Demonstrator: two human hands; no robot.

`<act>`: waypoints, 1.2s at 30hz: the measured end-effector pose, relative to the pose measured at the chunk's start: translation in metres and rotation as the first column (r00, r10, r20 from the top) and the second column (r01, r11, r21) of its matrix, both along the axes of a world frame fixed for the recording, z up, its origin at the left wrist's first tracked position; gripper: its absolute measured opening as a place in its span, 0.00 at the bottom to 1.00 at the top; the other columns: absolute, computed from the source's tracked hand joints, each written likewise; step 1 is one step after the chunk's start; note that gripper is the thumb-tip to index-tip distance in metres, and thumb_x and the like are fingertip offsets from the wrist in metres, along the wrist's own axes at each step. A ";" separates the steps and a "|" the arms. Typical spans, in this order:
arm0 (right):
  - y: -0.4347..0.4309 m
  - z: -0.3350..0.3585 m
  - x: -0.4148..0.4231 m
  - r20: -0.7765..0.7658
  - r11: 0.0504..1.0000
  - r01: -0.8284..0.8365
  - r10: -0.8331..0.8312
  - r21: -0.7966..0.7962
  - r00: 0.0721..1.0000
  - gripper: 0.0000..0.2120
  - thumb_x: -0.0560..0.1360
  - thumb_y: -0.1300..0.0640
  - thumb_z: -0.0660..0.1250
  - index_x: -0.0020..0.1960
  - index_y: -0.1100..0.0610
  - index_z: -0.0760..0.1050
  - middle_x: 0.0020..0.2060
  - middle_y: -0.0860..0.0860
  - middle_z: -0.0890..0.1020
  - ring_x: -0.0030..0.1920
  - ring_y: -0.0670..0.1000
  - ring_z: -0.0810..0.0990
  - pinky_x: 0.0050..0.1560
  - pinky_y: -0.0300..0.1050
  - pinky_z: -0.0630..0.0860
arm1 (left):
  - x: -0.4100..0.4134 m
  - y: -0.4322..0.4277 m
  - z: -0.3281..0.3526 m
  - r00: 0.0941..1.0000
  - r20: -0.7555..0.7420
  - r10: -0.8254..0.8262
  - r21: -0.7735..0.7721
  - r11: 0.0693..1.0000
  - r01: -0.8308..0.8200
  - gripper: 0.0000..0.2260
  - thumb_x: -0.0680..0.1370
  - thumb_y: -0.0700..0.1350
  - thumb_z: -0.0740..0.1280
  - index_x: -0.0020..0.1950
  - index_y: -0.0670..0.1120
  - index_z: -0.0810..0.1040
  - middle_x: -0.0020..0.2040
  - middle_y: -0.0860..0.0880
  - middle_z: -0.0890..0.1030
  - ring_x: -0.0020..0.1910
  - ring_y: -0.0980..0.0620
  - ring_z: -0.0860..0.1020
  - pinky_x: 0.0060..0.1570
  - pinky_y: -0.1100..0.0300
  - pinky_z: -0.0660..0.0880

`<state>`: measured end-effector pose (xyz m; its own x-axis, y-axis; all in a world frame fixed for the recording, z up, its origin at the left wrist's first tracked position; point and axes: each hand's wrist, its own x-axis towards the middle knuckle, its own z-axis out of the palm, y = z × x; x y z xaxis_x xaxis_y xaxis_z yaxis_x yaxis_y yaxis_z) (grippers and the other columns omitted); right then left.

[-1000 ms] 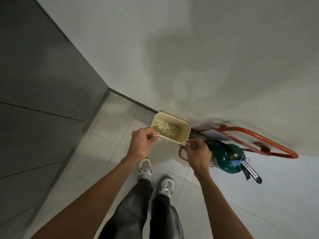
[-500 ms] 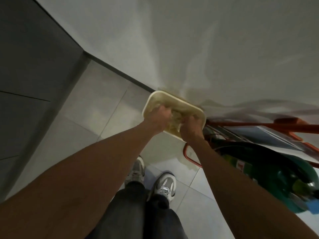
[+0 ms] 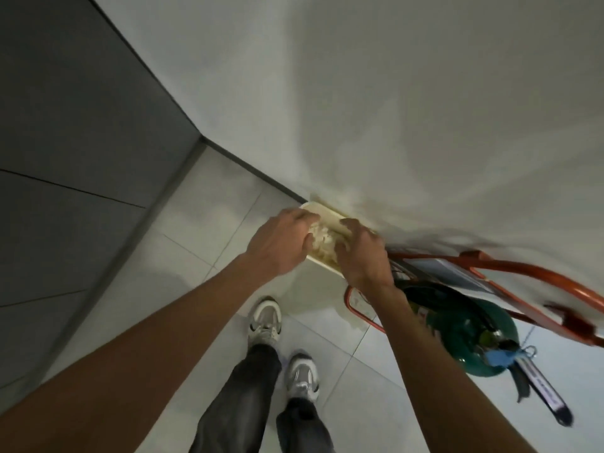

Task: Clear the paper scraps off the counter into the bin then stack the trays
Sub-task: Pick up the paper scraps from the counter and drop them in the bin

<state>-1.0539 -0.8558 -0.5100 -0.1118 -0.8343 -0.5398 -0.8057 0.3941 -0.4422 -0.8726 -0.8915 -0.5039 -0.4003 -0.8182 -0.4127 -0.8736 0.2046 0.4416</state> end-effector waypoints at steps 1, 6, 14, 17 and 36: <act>0.004 0.028 0.007 0.026 1.000 -0.003 0.004 -0.027 1.000 0.20 0.82 0.53 0.65 0.73 0.51 0.72 0.63 0.56 0.83 0.62 0.61 0.82 0.61 0.61 0.81 | 0.012 0.005 0.026 1.000 -0.003 0.021 -0.041 0.999 -0.021 0.19 0.83 0.47 0.61 0.74 0.49 0.73 0.70 0.46 0.77 0.68 0.46 0.74 0.62 0.48 0.76; 0.031 0.159 0.035 0.046 0.977 -0.127 0.137 -0.171 0.990 0.21 0.83 0.50 0.64 0.75 0.46 0.68 0.70 0.53 0.79 0.62 0.58 0.82 0.60 0.60 0.83 | 0.075 0.047 0.154 0.982 0.007 0.189 -0.181 0.966 -0.184 0.21 0.84 0.48 0.63 0.76 0.47 0.71 0.73 0.47 0.75 0.74 0.45 0.70 0.67 0.47 0.73; 0.103 0.372 0.100 0.039 0.872 -0.348 0.383 -0.345 0.923 0.24 0.83 0.46 0.64 0.76 0.42 0.63 0.74 0.50 0.73 0.74 0.58 0.72 0.65 0.63 0.78 | 0.154 0.160 0.350 0.883 -0.083 0.462 -0.305 0.832 -0.464 0.21 0.84 0.53 0.62 0.76 0.50 0.70 0.74 0.48 0.74 0.76 0.43 0.69 0.70 0.43 0.72; 0.133 0.436 0.130 0.058 0.818 -0.395 0.458 -0.419 0.887 0.23 0.82 0.46 0.65 0.75 0.42 0.64 0.73 0.48 0.74 0.75 0.57 0.71 0.69 0.62 0.75 | 0.182 0.216 0.422 0.814 -0.137 0.564 -0.355 0.739 -0.572 0.21 0.85 0.54 0.62 0.76 0.50 0.70 0.73 0.49 0.75 0.76 0.45 0.68 0.72 0.47 0.69; 0.346 0.568 0.454 0.154 0.499 -0.606 0.834 -0.619 0.529 0.21 0.81 0.46 0.68 0.72 0.42 0.72 0.67 0.42 0.79 0.68 0.46 0.77 0.67 0.45 0.74 | 0.443 0.602 0.556 0.171 -0.326 0.930 -0.365 0.043 -0.930 0.16 0.83 0.53 0.64 0.70 0.52 0.77 0.65 0.49 0.81 0.63 0.46 0.79 0.66 0.51 0.74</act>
<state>-0.5996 -0.5096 0.0583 0.7670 -0.6361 0.0838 -0.4028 -0.5792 -0.7087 -0.4301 -0.2893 0.0520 0.8267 -0.5583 0.0697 -0.4836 -0.6419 0.5951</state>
